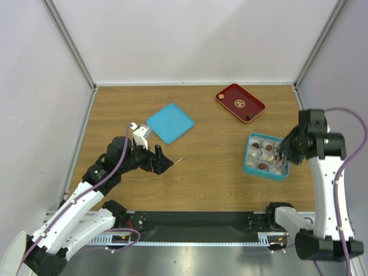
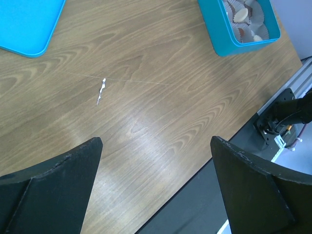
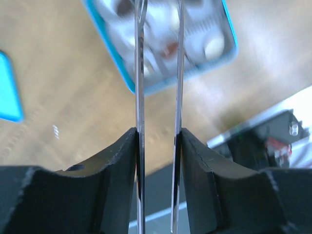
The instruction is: Pack the chocolate
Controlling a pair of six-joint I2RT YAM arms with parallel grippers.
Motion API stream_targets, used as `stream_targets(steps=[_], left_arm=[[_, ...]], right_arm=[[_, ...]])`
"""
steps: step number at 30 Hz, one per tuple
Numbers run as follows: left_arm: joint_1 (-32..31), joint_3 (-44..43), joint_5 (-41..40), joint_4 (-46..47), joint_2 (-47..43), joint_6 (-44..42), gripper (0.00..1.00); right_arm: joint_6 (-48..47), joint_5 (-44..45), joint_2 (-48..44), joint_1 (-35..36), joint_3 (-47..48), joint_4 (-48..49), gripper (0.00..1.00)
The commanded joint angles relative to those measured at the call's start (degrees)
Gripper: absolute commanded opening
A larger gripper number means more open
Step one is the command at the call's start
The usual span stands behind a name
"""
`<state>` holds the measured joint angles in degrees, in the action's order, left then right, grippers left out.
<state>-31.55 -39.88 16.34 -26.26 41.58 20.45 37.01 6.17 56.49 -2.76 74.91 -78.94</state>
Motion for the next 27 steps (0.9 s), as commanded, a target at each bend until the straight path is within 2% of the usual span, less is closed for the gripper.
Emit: stream_targets(steps=[1,5,7,8,9,11,15,17,21,23,27], left_arm=[[-0.44,-2.57,0.89,1.39,0.25,-1.20,1.00],[0.09,-2.75,-1.31,1.65,-0.19,-1.29,1.00],[0.17,-2.84,-2.97,1.65,-0.45,-0.94,1.00],[0.26,-3.10,-3.41,1.56,-0.45,-0.76,1.00],[0.26,-3.45,-4.11,1.22,-0.45,-0.67,1.00],[0.35,-5.37,-4.82,0.25,-0.19,-0.06,1.00],[0.35,-9.25,-8.59,-1.69,-0.10,0.91,1.00],[0.35,-10.39,-11.67,-1.60,-0.54,1.43,1.00],[0.44,-12.68,-14.66,-1.95,0.51,2.58,1.00],[0.44,-14.08,-15.19,-2.21,1.56,3.37,1.00],[0.44,-14.53,-16.16,-2.13,2.36,4.51,1.00]], right_arm=[[-4.93,1.83,5.37,-0.14,7.78,-2.28,0.43],[-8.00,-0.81,12.42,2.58,12.88,6.23,0.42],[-9.67,1.37,18.90,10.82,15.07,8.88,0.42],[-9.85,6.00,21.62,13.72,17.52,11.06,0.42],[-10.20,7.78,26.34,19.49,18.94,12.39,0.42],[-11.35,10.16,31.55,23.92,20.97,17.29,0.42],[-13.63,8.24,45.33,28.77,23.95,24.35,0.43],[-13.98,8.85,48.79,30.45,24.49,27.33,0.43],[-13.72,8.68,52.84,31.85,21.78,33.30,0.43],[-14.95,6.92,52.15,33.25,16.07,39.96,0.44],[-15.22,7.19,51.44,35.28,7.02,46.14,0.46]])
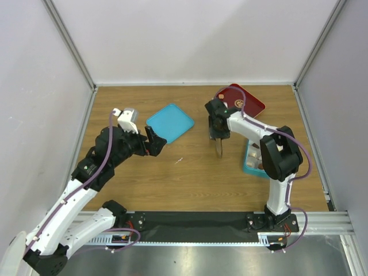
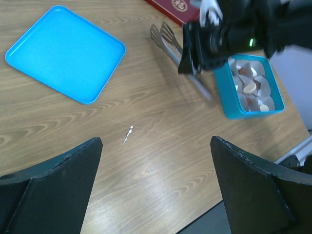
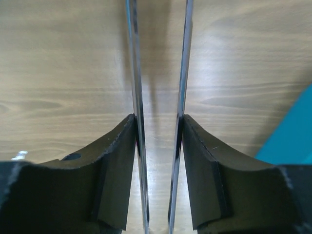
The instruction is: Pack the chocolate
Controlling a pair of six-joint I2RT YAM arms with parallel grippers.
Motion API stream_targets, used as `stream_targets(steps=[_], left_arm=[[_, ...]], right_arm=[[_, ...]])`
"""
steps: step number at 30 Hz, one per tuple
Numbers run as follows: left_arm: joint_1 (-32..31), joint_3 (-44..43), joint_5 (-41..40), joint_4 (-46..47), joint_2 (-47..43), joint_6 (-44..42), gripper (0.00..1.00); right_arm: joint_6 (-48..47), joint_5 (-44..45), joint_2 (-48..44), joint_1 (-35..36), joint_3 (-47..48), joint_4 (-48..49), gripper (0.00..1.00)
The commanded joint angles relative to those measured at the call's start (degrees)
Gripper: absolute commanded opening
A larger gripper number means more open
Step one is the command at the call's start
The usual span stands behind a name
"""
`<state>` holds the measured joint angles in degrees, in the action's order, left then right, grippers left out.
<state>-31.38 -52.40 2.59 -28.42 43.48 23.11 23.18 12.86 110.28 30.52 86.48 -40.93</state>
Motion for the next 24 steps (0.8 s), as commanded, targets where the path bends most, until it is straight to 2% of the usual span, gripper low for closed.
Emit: stream_targets(steps=[1,6,11,14,20,21,24], left_arm=[[0.26,-2.09,-2.41,0.12,0.72,2.02,1.00],[0.26,-2.62,-4.52,-0.58,2.30,1.94,1.00],[0.26,-3.85,-4.52,-0.58,3.89,1.94,1.00],[0.26,-4.37,-3.82,0.12,3.80,2.02,1.00],[0.26,-5.60,-4.52,1.44,2.22,1.50,1.00],[0.26,-5.95,-4.96,1.27,2.22,0.97,1.00],[0.26,-7.71,-6.19,1.00,2.57,-0.87,1.00]], right_arm=[[-1.21,-0.63,-2.44,2.08,-6.48,10.41,0.47],[-0.59,-2.84,-2.97,2.44,-15.36,16.22,0.51],[0.11,-5.48,-2.26,2.79,-16.60,17.99,0.57],[-0.06,-7.59,-3.31,2.79,-16.08,17.55,0.65],[-0.59,-2.59,-7.09,2.52,-7.48,5.70,0.89],[-0.77,-1.80,-8.14,2.52,-6.42,4.20,0.99],[-1.12,-0.73,-13.76,2.52,-3.16,0.15,1.00]])
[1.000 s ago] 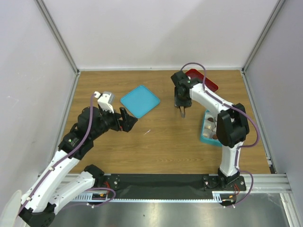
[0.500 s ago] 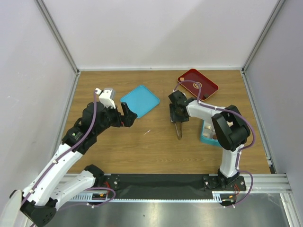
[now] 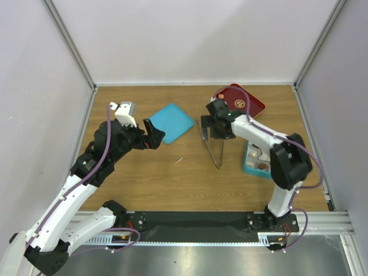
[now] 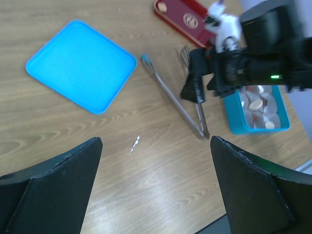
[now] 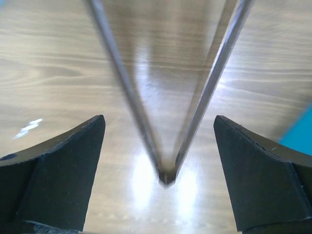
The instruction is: Pack the chocolate
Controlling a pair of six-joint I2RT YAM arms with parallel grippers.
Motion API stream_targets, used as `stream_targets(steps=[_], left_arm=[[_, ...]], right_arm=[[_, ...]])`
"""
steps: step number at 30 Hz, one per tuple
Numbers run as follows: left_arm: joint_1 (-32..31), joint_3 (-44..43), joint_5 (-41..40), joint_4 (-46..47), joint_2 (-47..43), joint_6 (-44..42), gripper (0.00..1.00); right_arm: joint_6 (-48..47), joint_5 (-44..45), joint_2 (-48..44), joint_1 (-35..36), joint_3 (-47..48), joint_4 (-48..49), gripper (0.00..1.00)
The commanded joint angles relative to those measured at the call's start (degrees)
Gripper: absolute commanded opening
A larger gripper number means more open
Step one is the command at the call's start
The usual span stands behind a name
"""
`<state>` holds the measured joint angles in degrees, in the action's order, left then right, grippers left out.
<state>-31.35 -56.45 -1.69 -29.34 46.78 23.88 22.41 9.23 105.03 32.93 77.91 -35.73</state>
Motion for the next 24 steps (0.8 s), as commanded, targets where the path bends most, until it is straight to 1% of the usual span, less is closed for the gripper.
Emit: stream_targets(steps=[1,5,7,9,12,13,15,16,17,18,19,20,21,22,23,24], left_arm=[[0.24,-4.45,-2.00,2.10,-0.64,-1.99,1.00],[0.24,-6.13,-1.38,2.97,0.32,-3.48,1.00],[0.33,-6.66,-0.94,3.24,0.76,-4.63,1.00],[0.24,-6.83,-0.51,3.77,1.11,-5.42,1.00],[0.24,-6.31,0.20,4.64,1.73,-5.77,1.00],[0.33,-5.35,0.55,5.17,1.82,-5.77,1.00],[0.24,-4.12,0.90,6.75,2.26,-5.25,1.00],[0.24,-3.24,1.25,7.10,2.43,-4.90,1.00],[0.24,-2.80,1.25,7.63,2.96,-4.55,1.00],[0.24,-2.44,2.99,7.81,3.22,-3.59,1.00],[0.24,-1.75,4.32,8.24,3.49,-3.23,1.00],[0.24,-1.39,4.85,9.21,3.75,-2.79,1.00],[0.24,-1.13,5.03,9.65,4.45,-2.61,1.00],[0.24,-0.43,4.51,9.83,4.80,-2.61,1.00],[0.33,-0.25,0.50,9.74,5.42,-2.61,1.00],[0.68,-0.24,-1.54,9.31,7.42,-2.35,0.99]], right_arm=[[-0.53,2.11,-10.18,0.12,6.02,-5.93,1.00],[-1.32,-0.71,-18.17,-0.23,8.31,-6.81,0.99],[-2.19,-0.19,-19.51,-1.28,9.27,-6.99,1.00],[-3.42,-0.09,-20.13,-2.86,10.24,-6.38,0.99],[-5.36,-1.32,-19.61,-8.56,10.94,-5.32,1.00],[-5.10,-4.46,-18.73,-12.24,12.08,-5.23,0.99],[-4.40,-6.85,-18.20,-14.37,11.83,-3.57,0.97],[-3.70,-6.25,-16.63,-14.90,11.83,-1.91,0.95],[-2.82,-5.64,-14.96,-14.91,12.35,-1.98,0.89],[-2.12,-4.94,-13.29,-13.87,13.05,-1.98,0.87],[-2.20,-4.93,-9.53,-12.72,13.93,-1.81,0.84],[-2.55,-4.75,-7.67,-9.32,15.85,-1.98,0.81],[-3.07,-4.58,-6.00,-7.55,17.35,-2.15,0.78],[-3.69,-4.23,-4.07,-5.70,18.50,-2.50,0.76],[-4.04,-3.88,-1.61,-3.59,20.60,-2.51,0.74],[-4.13,-2.74,-0.63,-0.79,21.31,-2.68,0.73]])
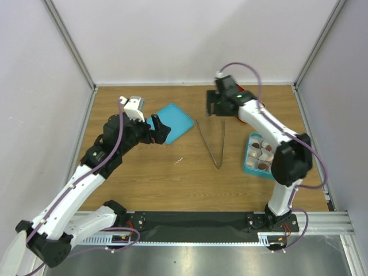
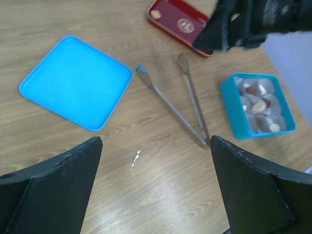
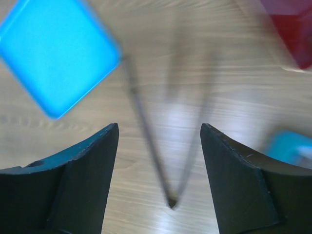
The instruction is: Pack the chocolate
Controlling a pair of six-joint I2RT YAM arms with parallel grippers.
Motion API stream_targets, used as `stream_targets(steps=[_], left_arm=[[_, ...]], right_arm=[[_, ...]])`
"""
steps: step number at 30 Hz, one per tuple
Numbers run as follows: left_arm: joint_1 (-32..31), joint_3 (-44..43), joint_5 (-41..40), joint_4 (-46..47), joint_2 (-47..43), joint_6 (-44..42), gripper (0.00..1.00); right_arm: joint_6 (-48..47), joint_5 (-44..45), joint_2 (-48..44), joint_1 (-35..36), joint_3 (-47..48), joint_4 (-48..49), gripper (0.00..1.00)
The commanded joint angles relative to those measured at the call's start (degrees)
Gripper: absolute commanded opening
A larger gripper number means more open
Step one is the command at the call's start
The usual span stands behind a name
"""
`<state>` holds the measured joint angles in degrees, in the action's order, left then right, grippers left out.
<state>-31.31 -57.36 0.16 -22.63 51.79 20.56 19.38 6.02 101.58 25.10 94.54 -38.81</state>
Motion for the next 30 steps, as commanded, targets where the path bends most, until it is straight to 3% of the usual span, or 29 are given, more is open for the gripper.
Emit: stream_targets(steps=[1,5,8,9,14,22,30], left_arm=[[2.38,0.15,-4.63,2.25,3.83,1.24,0.99],[8.37,-3.01,-4.28,-1.01,13.06,3.18,0.92],[8.28,-6.08,-1.24,-0.04,19.12,-4.97,0.89],[8.11,-7.83,3.31,-0.65,21.23,-6.39,0.86],[2.66,-17.07,0.02,-3.64,31.24,-17.10,0.76],[2.22,-16.38,0.70,1.96,42.85,-28.55,0.69],[2.22,-19.36,3.44,5.93,53.84,-30.31,0.59]], right_arm=[[-0.22,0.31,3.53,8.11,5.21,0.14,0.72],[2.94,-1.71,2.23,9.26,4.08,0.31,0.68],[2.07,-2.51,-2.25,9.18,-0.84,1.71,0.68],[1.63,-2.42,-6.35,9.17,-4.24,1.80,0.69],[1.10,-3.73,-20.69,8.12,-14.02,1.54,0.72],[0.66,-5.49,-43.72,5.31,-25.80,4.35,0.74],[0.31,-3.56,-50.25,5.22,-29.85,3.30,0.75]])
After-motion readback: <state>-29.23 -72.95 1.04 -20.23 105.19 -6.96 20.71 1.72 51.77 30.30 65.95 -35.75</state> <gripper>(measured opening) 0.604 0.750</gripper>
